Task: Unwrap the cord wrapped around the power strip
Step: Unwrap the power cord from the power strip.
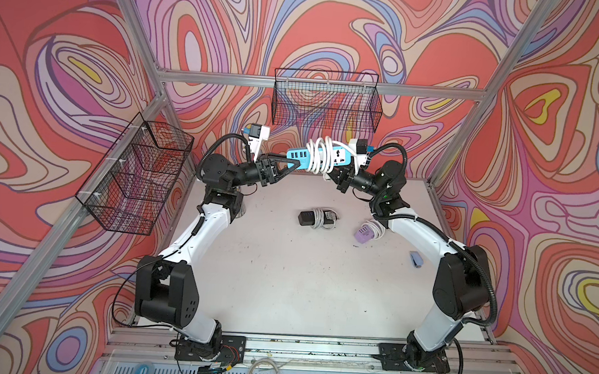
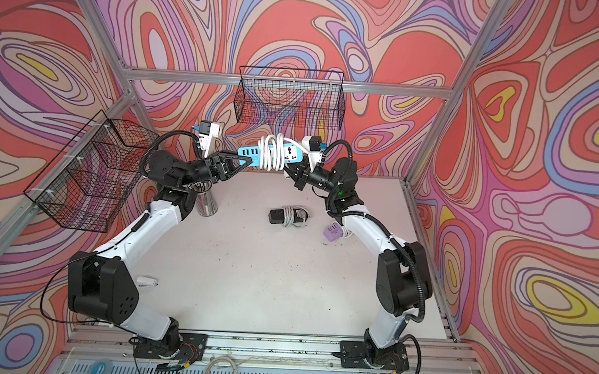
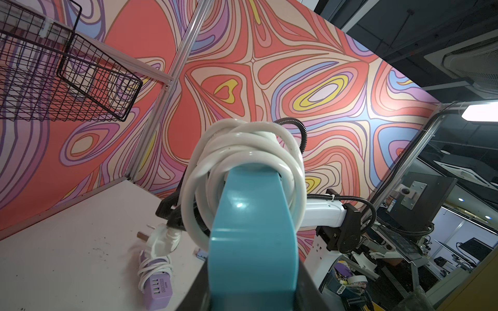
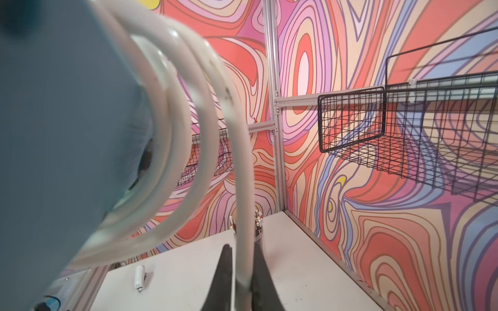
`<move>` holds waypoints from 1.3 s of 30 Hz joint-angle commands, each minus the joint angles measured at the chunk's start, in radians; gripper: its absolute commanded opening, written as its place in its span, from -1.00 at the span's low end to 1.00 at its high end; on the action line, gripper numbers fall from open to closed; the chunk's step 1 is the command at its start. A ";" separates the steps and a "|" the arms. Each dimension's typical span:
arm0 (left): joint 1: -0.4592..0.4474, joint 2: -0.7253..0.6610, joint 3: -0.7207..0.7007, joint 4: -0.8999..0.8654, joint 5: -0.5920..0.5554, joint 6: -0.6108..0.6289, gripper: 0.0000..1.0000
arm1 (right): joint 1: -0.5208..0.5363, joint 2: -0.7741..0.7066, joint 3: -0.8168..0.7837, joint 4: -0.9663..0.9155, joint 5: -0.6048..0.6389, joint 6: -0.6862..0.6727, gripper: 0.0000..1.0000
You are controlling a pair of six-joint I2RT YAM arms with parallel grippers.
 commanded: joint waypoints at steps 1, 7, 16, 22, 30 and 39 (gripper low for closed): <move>-0.005 -0.013 0.044 0.091 -0.018 0.002 -1.00 | 0.003 0.014 0.014 -0.051 0.009 -0.008 -1.00; -0.005 -0.012 0.047 0.081 -0.008 0.009 -1.00 | -0.008 0.006 0.046 -0.147 0.057 -0.041 -1.00; -0.016 -0.004 0.049 0.002 0.013 0.069 -1.00 | -0.074 0.014 0.229 -0.288 0.079 -0.075 -1.00; -0.022 0.003 0.047 -0.087 0.008 0.144 -1.00 | -0.092 0.004 0.385 -0.427 0.079 -0.141 -1.00; -0.008 -0.002 0.034 -0.096 -0.021 0.163 -1.00 | -0.095 -0.142 0.290 -0.580 0.092 -0.237 -1.00; 0.052 -0.012 0.017 -0.069 -0.068 0.149 -1.00 | -0.093 -0.352 0.124 -0.750 0.113 -0.326 -1.00</move>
